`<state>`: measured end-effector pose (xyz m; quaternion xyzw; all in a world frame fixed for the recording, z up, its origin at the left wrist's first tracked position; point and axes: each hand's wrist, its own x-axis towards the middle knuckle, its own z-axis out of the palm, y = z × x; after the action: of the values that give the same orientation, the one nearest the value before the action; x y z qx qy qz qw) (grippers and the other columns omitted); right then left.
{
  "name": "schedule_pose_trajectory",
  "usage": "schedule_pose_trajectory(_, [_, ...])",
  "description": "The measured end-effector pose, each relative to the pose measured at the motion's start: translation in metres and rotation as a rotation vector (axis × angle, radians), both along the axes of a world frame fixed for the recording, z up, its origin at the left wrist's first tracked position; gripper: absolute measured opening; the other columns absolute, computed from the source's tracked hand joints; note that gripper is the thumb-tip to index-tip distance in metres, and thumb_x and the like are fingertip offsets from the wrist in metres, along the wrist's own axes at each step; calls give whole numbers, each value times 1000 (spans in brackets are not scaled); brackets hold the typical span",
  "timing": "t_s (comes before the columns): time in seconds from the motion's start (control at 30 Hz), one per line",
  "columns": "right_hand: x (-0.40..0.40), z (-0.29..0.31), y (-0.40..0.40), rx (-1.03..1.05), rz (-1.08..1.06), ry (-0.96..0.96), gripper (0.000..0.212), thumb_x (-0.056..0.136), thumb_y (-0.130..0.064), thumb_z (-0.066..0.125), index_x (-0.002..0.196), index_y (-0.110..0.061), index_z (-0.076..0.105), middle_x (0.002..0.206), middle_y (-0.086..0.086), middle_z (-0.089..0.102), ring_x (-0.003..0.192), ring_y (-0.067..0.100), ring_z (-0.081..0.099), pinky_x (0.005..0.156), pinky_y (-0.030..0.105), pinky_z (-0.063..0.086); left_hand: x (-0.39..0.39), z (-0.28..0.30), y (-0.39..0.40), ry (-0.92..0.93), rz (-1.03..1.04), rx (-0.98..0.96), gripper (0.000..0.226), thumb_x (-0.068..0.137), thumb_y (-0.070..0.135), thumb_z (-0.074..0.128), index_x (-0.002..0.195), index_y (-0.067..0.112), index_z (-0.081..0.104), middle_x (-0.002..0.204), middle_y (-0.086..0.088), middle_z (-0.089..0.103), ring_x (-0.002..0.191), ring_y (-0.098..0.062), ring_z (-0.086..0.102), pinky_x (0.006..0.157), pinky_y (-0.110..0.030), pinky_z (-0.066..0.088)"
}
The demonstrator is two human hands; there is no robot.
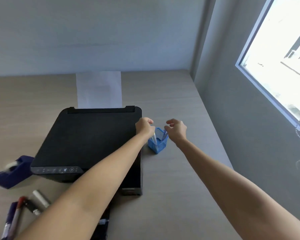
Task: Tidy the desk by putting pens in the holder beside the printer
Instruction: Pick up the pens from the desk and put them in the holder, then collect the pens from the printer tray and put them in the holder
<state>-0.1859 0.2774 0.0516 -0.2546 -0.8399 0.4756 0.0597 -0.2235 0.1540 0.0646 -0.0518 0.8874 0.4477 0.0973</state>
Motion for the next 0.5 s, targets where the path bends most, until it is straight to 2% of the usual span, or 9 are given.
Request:
schedule_pose_trajectory(0.07, [8,21,-8,3,12,72,23,84,-7,64,107,-6,70,107,14,70,96,23,63,94,34,50,13,25,-20,76,-75,58,25,83,0,66,108,1,69,112,-15,70,93,-20,65,87,-28,54])
schedule_pose_trajectory(0.13, [19,37,-22,-8,36,134,23,84,-7,62,104,-8,71,98,11,70,90,21,62,91,34,51,33,46,-52,106,-162,108,23,84,3,68,107,2,69,106,-13,72,90,-16,63,87,-28,53])
schedule_pose_trajectory(0.2, [32,47,-43,-37,88,180,21,84,-8,60,101,-11,71,88,4,67,85,20,63,85,34,54,56,60,-94,79,-222,136,23,85,6,67,108,3,69,100,-8,71,90,-14,64,83,-24,53])
schedule_pose_trajectory(0.27, [48,50,-71,-51,170,213,19,85,-10,59,99,-14,71,85,2,67,78,20,65,76,29,53,77,66,-141,18,-227,130,22,87,11,67,108,5,69,100,-6,72,91,-13,67,83,-23,54])
schedule_pose_trajectory(0.33, [67,47,-99,-34,260,262,18,86,-10,59,99,-14,71,81,3,67,70,15,62,68,15,48,97,61,-187,-55,-195,118,20,88,12,66,106,4,68,99,-9,73,90,-15,70,83,-27,56])
schedule_pose_trajectory(0.4, [89,39,-126,3,352,342,16,87,-8,60,97,-15,70,79,1,65,65,4,58,64,2,40,118,46,-228,-124,-169,94,13,89,10,65,100,4,67,93,-10,71,82,-13,70,74,-23,56])
schedule_pose_trajectory(0.5, [126,19,-161,75,515,424,15,87,-6,60,95,-14,69,83,-4,62,66,-6,55,64,1,38,150,10,-275,-210,-151,-32,7,87,8,62,85,13,67,84,-9,70,76,-15,67,64,-22,52])
